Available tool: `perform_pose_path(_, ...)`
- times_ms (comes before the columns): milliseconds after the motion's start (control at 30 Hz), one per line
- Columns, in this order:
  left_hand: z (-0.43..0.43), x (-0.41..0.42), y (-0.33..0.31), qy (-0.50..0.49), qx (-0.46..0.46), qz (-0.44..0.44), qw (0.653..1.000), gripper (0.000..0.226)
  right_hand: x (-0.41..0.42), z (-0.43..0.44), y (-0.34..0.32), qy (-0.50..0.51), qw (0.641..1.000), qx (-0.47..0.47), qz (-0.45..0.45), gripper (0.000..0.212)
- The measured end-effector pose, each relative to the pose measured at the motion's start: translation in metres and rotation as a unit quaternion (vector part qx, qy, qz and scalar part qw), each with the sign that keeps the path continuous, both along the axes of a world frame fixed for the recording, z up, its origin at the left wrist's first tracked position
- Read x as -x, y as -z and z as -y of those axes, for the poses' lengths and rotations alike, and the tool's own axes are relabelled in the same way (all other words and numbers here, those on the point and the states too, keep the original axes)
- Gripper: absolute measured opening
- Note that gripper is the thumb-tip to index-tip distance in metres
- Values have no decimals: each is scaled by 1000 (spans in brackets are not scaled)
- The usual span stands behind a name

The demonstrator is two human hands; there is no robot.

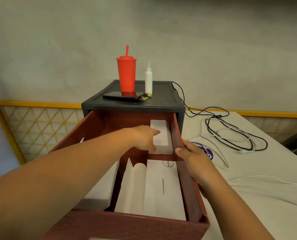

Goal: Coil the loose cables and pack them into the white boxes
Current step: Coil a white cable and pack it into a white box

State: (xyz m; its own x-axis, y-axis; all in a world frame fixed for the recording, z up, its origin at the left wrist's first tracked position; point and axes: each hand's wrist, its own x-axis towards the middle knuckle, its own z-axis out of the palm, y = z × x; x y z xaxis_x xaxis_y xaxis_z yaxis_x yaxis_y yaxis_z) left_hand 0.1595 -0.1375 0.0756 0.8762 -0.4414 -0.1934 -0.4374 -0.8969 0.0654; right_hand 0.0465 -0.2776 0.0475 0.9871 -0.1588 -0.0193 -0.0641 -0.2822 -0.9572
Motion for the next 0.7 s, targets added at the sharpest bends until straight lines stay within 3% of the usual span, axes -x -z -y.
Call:
perform_pose_path(100, -23, 45, -24, 24, 63, 10, 998, 71, 22, 5, 4, -25, 997, -71, -14, 47)
perform_pose_path(200, -68, 98, -32, 37, 141, 27, 989, 65, 52, 7, 12, -61, 990, -126, -16, 70)
perform_pose_path(300, -116, 147, -25, 26, 209, 28, 977, 78, 84, 9, 21, -72, 985, -156, 18, 62)
perform_pose_path(433, -153, 183, -5, 0, 215, 35, 976, 73, 118, 0, 29, -108, 984, -131, 51, 48)
perform_pose_path(500, -160, 194, 1, -8, 192, 66, 979, 55, 130, -5, 37, -117, 986, -83, 89, 74)
perform_pose_path(533, -164, 198, 5, -5, 176, 95, 980, 41, 136, -11, 41, -98, 989, -52, 94, 83)
perform_pose_path(600, -168, 202, 11, -1, 152, 152, 977, 16, 142, -19, 50, -21, 995, -19, 94, 73)
perform_pose_path(700, -173, 203, 18, -24, 140, 194, 971, 14, 140, -32, 60, 81, 992, 23, 98, 55)
